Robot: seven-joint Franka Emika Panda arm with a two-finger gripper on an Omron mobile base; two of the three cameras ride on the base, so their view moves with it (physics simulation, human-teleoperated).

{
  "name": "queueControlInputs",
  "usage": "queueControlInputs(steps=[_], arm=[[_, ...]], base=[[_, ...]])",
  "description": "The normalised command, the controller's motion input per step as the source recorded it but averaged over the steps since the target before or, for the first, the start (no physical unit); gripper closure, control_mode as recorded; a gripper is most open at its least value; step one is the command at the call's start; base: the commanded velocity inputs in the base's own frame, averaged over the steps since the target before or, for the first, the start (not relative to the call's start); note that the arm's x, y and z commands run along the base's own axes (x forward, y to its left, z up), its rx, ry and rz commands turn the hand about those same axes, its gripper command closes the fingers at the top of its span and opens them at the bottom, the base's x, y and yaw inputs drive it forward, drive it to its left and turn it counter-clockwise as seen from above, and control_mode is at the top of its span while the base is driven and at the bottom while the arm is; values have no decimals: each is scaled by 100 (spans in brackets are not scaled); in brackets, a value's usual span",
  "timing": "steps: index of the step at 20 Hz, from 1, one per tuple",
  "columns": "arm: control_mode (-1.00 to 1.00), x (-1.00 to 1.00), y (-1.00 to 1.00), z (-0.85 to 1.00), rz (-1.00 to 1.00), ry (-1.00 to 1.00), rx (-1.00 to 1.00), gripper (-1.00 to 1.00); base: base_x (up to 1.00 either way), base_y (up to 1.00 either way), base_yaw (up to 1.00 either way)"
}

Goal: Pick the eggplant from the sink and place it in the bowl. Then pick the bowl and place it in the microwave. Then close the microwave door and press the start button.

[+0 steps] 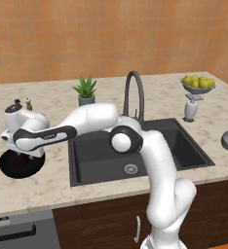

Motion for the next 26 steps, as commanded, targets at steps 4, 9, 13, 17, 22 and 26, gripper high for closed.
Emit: queueControlInputs(steps=[4, 9, 13, 17, 22, 26], arm=[[-100, 24, 33, -38, -2, 1, -1, 100], [-100, 30, 22, -26, -1, 1, -4, 100], [-100, 37, 11, -21, 0, 4, -3, -100], [-100, 30, 3, -19, 0, 0, -1, -100], [-100, 29, 1, -24, 0, 1, 0, -100], [-100, 1, 0, -8, 0, 2, 0, -100]], base=[[0, 0, 0], [0, 0, 0], [0, 0, 0], [0, 0, 0], [0, 0, 0], [0, 0, 0]])
